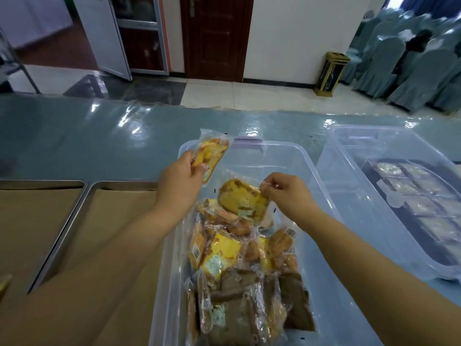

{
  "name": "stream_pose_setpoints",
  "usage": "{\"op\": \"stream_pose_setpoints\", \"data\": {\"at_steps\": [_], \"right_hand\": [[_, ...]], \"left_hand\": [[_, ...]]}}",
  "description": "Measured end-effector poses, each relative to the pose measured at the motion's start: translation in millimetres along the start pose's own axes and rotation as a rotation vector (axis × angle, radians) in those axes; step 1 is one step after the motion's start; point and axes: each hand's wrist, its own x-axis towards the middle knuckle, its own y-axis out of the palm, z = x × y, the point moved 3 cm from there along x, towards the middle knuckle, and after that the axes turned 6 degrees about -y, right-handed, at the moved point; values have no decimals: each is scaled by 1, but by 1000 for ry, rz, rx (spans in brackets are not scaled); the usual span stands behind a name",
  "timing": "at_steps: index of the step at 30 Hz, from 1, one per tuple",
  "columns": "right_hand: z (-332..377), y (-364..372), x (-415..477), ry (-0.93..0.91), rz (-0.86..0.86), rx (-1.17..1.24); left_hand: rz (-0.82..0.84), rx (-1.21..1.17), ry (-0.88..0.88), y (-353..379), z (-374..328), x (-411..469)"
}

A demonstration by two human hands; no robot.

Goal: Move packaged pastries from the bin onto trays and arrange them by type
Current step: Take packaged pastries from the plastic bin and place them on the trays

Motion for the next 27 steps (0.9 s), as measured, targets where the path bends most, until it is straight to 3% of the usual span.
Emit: {"op": "stream_pose_setpoints", "data": {"at_steps": [5,8,11,14,17,19,20,23,25,27], "right_hand": [[12,-6,-16,50,-121,558],[18,6,-22,127,-182,807],[22,19,-22,188,-213,921],[22,29,-24,206,-203,907],[13,37,-28,225,-92,887],[0,43,-34,264,10,663],[-8,45,-39,236,86,413],[-26,61,-64,10,531,-262],[-29,75,-83,-83,790,-469],[-27,84,-95,-202,890,-668]], "left_hand": [[56,-315,-131,0,-5,-5],[122,-566,-328,4,-16,-14],[184,-744,-484,14,-23,-23],[240,-819,-453,16,-37,-32],[190,-699,-399,14,-35,-34],[156,-560,-333,8,-28,-30],[141,-468,-289,4,-24,-27],[150,-219,-187,-3,-12,-17],[173,-114,-137,-2,-6,-16],[192,-71,-108,0,-1,-17]]}}
